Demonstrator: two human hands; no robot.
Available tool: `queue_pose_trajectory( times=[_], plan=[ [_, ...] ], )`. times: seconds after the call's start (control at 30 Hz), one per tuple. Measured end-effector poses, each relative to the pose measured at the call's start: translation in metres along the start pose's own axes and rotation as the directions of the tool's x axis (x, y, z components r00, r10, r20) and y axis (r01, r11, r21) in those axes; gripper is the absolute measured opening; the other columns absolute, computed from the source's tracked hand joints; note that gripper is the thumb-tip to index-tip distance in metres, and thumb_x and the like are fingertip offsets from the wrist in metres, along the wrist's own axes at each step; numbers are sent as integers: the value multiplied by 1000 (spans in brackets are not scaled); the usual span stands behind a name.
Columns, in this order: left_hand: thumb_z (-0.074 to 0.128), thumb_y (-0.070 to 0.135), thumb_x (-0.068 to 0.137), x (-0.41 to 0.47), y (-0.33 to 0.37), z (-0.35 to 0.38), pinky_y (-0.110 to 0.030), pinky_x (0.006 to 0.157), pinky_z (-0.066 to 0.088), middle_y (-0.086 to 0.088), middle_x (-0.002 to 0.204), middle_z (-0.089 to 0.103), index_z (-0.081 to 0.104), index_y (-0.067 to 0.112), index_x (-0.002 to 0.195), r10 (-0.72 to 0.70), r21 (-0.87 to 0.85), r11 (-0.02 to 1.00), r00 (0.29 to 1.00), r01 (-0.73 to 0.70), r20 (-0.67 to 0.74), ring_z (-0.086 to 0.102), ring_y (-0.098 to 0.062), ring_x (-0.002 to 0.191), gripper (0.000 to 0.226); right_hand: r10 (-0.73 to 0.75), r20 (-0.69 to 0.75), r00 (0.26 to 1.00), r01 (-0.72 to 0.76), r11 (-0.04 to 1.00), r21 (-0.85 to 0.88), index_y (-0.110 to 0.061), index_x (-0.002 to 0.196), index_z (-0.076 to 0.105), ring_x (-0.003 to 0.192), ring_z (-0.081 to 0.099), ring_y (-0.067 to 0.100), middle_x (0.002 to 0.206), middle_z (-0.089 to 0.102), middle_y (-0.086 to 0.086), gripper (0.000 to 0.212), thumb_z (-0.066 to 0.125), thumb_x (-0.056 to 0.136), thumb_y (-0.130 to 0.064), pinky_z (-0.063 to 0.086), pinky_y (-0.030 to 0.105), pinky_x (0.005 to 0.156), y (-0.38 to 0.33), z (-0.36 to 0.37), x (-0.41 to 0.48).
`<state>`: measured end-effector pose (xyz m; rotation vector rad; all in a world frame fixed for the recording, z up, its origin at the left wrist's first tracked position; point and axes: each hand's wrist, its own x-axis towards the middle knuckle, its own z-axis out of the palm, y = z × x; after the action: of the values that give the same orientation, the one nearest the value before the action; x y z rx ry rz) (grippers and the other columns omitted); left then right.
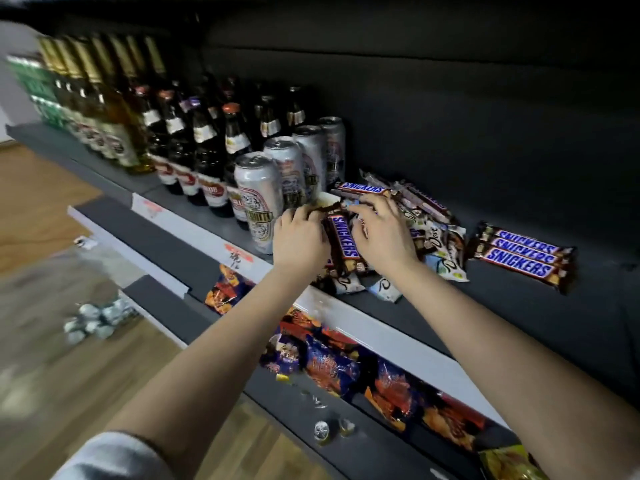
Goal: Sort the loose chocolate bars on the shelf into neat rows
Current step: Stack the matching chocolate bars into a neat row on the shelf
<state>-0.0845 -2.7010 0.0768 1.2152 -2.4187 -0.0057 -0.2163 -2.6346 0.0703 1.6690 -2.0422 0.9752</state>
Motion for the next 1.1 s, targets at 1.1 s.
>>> queue_pose_trajectory(
  times=[1.1],
  plan=[
    [67,35,81,14,13,10,-38,85,38,-1,112,64,60,22,113,167,-127,974,974,-187,-152,49,-30,111,35,26,120,992,-15,995,-96,-13,137,42,121,43,24,130,50,6,51,55,88,-7,35,38,103,29,-30,-28]
  ],
)
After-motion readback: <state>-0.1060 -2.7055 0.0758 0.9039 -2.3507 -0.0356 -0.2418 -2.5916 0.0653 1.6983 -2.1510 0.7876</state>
